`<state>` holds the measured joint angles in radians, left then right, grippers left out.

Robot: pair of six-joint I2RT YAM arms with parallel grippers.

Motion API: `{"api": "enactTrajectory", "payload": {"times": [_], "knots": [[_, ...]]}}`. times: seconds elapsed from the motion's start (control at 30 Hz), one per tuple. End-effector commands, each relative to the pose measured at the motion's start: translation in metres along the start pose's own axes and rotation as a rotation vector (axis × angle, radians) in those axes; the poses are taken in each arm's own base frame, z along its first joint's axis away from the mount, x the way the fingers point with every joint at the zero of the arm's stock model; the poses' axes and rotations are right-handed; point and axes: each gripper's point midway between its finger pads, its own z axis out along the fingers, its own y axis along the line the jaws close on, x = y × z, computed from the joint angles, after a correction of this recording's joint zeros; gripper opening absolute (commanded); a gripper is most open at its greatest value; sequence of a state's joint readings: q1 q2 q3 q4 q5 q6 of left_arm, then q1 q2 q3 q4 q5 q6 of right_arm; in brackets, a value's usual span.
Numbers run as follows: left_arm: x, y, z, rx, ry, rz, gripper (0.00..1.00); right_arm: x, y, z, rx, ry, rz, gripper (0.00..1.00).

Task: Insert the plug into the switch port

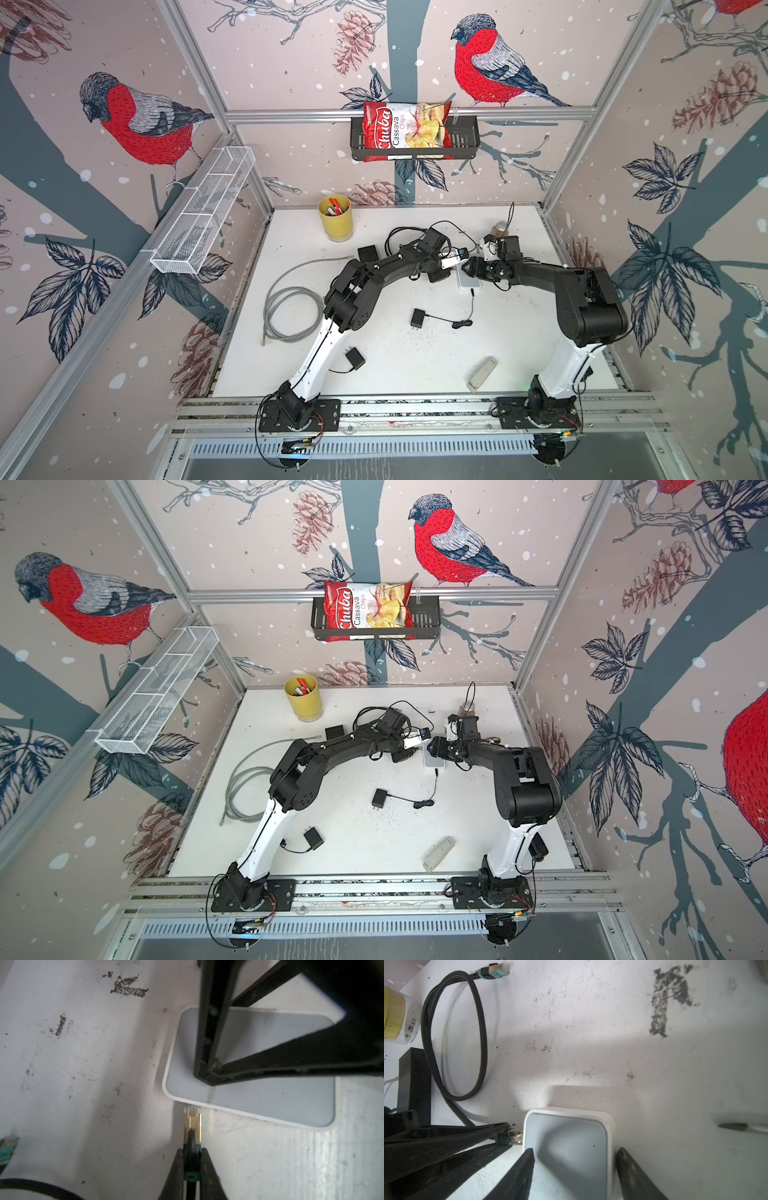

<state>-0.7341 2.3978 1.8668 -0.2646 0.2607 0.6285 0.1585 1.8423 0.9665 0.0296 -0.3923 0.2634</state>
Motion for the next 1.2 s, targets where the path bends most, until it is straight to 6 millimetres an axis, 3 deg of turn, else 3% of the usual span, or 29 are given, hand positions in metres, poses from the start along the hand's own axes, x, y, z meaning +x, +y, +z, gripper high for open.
{"api": "enactTrajectory", "payload": {"times": [0.0,0.7,1.07,1.17], "knots": [[-0.02,-0.005,-0.003,0.019,-0.086,0.053,0.04,0.024,0.001,0.004,-0.023,0.087,0.019,0.63],[-0.025,0.0,-0.014,-0.018,-0.087,0.091,0.04,0.029,-0.014,0.004,0.095,0.088,-0.039,0.61],[-0.025,0.002,-0.008,-0.038,-0.098,0.057,0.0,0.036,0.001,0.008,0.023,0.1,-0.053,0.61],[-0.025,0.004,-0.011,-0.058,-0.109,0.05,0.0,0.036,-0.004,0.009,0.035,0.103,-0.036,0.6]]}}
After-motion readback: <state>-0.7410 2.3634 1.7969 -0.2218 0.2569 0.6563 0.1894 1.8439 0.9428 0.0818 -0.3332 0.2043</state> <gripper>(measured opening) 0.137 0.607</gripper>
